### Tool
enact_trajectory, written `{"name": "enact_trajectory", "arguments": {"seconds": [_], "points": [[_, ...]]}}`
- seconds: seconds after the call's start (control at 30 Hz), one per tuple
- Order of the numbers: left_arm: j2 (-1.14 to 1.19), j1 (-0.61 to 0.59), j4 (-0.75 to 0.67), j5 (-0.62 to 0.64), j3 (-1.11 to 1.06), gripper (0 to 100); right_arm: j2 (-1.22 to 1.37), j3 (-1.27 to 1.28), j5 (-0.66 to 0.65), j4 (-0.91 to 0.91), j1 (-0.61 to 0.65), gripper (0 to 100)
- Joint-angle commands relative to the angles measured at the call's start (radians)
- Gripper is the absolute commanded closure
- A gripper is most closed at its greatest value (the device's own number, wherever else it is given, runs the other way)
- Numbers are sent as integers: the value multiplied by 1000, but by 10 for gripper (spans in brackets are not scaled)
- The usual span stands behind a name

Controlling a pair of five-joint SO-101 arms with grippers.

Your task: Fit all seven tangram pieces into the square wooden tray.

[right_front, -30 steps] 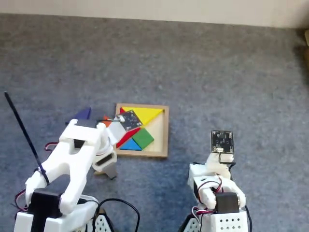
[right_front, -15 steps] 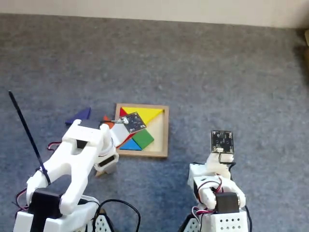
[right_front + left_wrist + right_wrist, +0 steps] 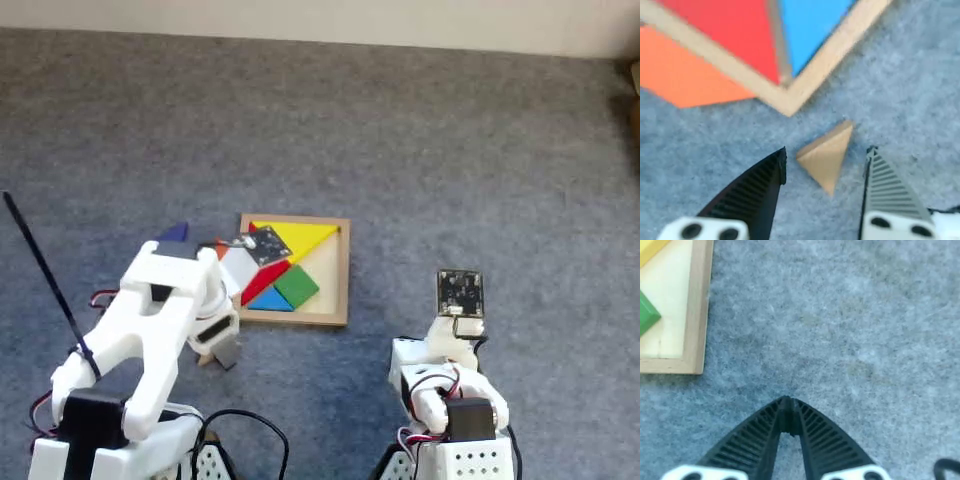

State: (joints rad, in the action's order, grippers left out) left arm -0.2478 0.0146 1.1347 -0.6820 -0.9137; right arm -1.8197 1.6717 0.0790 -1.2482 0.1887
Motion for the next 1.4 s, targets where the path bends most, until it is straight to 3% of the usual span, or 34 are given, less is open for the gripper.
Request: {"name": "enact_trajectory", "arguments": {"seconds": [0.0, 0.57, 0.8, 1.27, 1.37], "points": [[-2, -10, -31, 3, -15, 745, -16, 133, 6, -4, 10, 994], [-12, 13, -35, 8, -15, 881, -16, 133, 6, -4, 10, 994], [-12, 13, -28, 63, 39, 889, -16, 133, 6, -4, 10, 994], [-12, 12, 215, 68, 269, 889, -16, 133, 6, -4, 10, 994], [-10, 18, 216, 158, 315, 885, -16, 133, 6, -4, 10, 994]]}}
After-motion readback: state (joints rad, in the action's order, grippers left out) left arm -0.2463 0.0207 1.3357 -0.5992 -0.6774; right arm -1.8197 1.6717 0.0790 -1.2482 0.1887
